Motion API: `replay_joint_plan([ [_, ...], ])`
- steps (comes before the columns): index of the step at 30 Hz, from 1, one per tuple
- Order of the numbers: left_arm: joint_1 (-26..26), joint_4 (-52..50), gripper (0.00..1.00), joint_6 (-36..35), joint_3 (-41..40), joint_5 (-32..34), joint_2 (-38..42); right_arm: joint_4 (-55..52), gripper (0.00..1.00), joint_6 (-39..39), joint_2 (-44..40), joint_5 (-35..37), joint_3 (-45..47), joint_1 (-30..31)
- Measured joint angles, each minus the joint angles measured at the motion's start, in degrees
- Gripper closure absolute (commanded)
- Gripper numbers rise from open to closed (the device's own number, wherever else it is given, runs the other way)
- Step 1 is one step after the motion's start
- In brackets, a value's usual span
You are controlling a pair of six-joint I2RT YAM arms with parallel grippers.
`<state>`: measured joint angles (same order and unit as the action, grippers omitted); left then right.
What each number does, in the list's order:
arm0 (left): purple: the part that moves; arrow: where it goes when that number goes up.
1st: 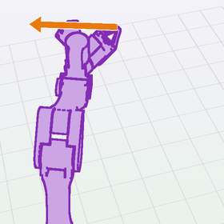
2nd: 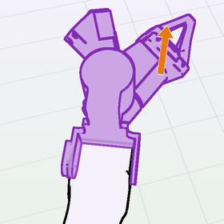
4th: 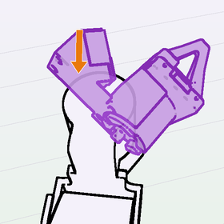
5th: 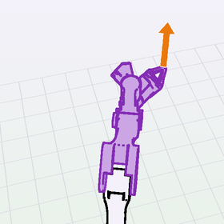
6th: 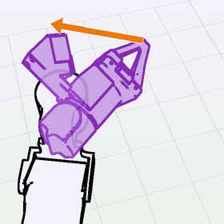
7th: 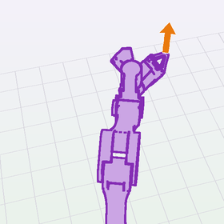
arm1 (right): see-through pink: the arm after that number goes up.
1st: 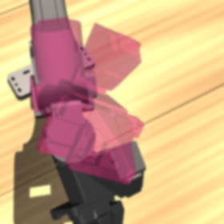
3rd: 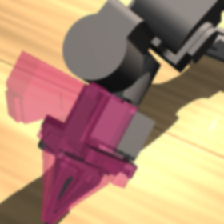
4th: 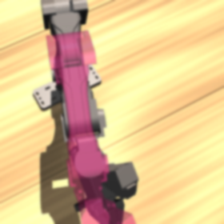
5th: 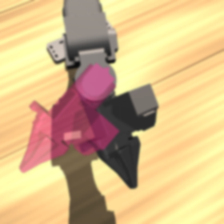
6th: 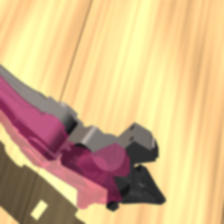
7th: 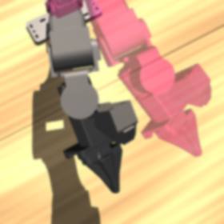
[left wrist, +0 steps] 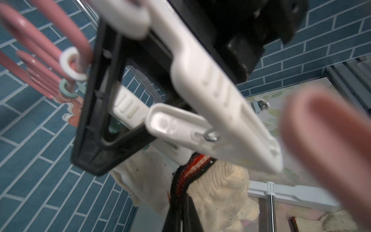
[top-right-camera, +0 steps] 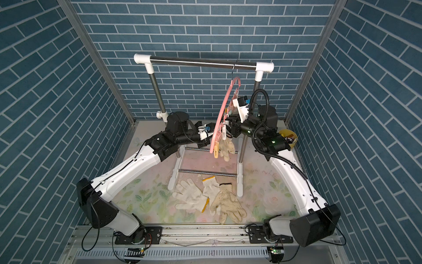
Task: Clip the gloves onto a hanger to dry
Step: Clamp the glove onto the hanger.
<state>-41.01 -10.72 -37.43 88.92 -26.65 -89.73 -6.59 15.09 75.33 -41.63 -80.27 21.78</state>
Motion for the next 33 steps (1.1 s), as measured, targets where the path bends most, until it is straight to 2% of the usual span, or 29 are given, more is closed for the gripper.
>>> replay_joint_plan([
  [33,-0.9,0.6,1.00,4.0,3.2,0.4,-0.6,2.7,1.00,0.1,-1.4,1.2,2.4,-0.4],
])
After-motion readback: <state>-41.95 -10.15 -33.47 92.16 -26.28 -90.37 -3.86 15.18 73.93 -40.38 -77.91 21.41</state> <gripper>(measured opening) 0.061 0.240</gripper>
